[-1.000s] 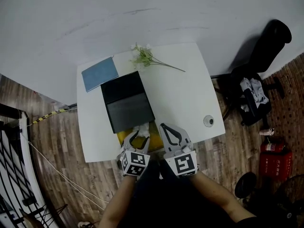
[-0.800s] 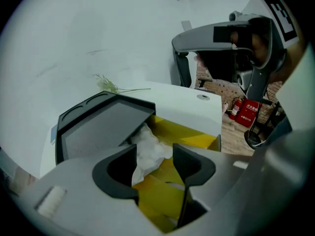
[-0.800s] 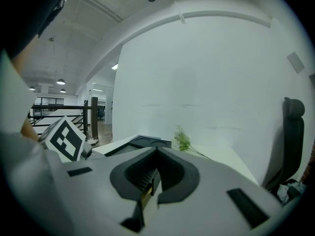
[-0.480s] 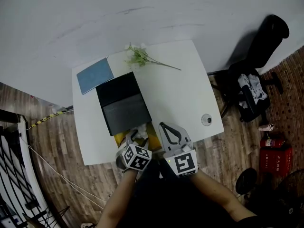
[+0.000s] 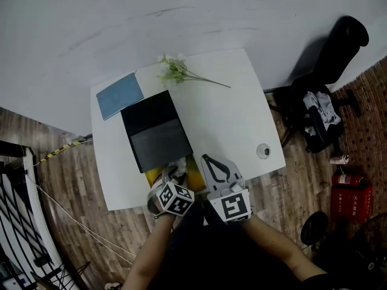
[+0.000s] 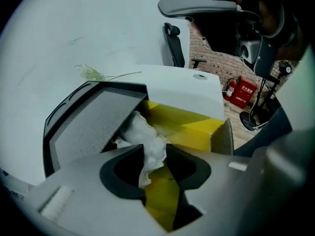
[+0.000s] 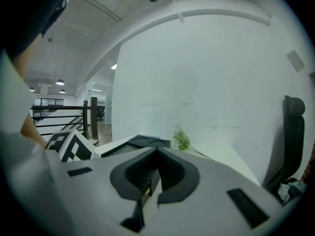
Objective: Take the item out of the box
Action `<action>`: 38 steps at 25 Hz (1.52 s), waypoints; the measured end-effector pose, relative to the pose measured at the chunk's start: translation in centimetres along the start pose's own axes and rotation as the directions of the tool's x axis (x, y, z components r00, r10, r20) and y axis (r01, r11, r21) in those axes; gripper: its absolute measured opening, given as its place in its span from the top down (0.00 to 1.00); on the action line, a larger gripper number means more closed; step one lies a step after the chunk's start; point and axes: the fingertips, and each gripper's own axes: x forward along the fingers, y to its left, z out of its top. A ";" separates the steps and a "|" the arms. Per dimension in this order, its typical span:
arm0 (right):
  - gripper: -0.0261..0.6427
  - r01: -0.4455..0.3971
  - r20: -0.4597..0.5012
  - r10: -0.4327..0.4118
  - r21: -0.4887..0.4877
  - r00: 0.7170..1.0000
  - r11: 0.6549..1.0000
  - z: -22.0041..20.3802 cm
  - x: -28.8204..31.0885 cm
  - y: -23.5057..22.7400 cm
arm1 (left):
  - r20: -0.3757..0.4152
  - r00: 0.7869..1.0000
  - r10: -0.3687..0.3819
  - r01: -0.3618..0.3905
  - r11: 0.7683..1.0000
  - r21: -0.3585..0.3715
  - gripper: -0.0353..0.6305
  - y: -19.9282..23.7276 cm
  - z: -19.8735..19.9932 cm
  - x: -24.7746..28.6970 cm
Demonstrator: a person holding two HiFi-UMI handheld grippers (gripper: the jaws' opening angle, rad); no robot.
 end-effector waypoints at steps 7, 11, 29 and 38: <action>0.94 -0.016 0.005 0.016 0.000 1.000 1.000 0.1 0.1 0.7 | -0.018 1.000 -0.025 0.026 0.999 0.020 0.78 0.0 0.0 0.0; 0.94 -0.020 0.009 0.020 0.001 1.000 1.000 0.1 0.0 0.9 | -0.015 0.999 -0.039 0.040 0.999 0.009 0.84 0.0 0.0 -0.2; 0.94 -0.012 0.009 0.012 -0.008 1.000 1.000 -0.5 -1.9 1.2 | 0.009 0.993 -0.114 0.114 0.993 0.006 0.91 -3.6 0.1 -1.3; 0.94 -0.008 0.019 0.008 -0.016 1.000 1.000 -0.2 -2.4 1.3 | 0.058 0.995 -0.082 0.082 0.997 -0.001 0.91 -3.5 0.8 -2.6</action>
